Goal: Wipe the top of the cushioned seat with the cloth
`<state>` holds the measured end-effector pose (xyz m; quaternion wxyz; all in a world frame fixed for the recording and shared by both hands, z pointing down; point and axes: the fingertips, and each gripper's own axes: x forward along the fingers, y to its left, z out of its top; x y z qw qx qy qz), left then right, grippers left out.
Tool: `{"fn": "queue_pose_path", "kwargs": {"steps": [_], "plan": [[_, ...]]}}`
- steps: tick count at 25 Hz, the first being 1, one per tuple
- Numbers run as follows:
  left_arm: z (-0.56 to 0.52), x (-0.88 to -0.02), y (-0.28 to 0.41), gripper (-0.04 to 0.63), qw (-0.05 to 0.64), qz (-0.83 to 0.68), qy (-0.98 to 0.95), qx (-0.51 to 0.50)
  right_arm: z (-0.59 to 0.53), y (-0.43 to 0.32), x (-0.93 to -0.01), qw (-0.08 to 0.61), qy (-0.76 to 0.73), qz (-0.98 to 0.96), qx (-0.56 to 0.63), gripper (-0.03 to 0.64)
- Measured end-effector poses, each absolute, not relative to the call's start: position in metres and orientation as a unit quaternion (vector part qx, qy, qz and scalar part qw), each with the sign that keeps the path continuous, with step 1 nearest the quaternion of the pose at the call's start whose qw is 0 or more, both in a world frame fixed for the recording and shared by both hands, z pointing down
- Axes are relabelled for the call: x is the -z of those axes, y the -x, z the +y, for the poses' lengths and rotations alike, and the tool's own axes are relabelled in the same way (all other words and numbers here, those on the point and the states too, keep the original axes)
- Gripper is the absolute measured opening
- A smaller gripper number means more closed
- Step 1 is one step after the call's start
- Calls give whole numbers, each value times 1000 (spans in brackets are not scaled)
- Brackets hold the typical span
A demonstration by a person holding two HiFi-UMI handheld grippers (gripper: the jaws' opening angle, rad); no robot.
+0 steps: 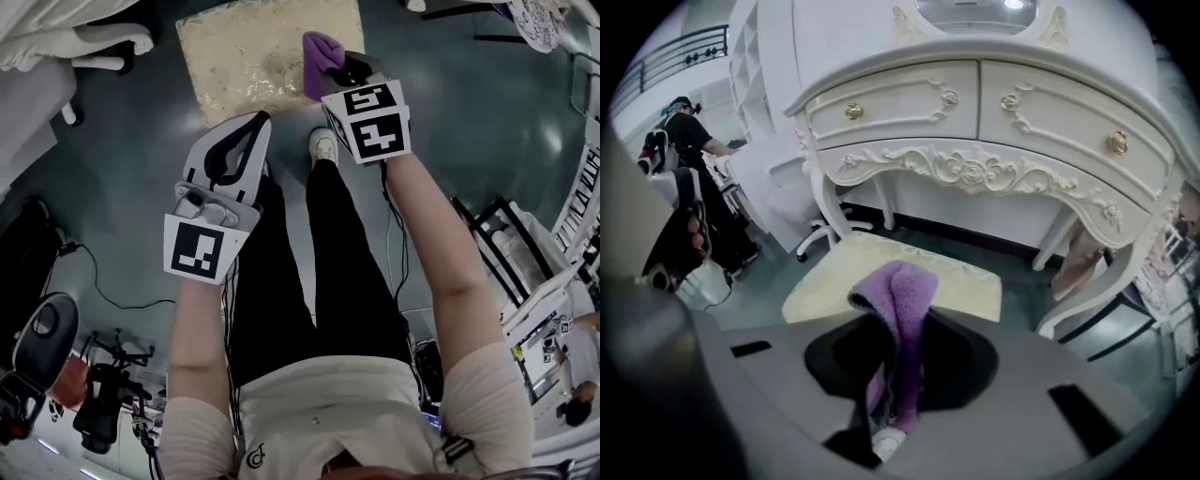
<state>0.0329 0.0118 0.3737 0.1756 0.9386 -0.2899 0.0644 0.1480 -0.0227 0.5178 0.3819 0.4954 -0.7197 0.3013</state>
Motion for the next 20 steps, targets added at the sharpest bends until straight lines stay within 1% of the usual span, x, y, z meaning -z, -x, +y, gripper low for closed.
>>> {"fn": "queue_pose_path", "kwargs": {"steps": [11,15,20], "plan": [[18,-388,91,12,182,-344,-917,-86,-2,10,-543,374,-420,-759,-328,86],[20,-397,118,12,193,-358,-910,-86,2,46,-560,384,-400,-761,-338,86],[21,-411,142,12,193,-366,-906,-89,-1,64,-581,391,-387,-759,-348,85]]}}
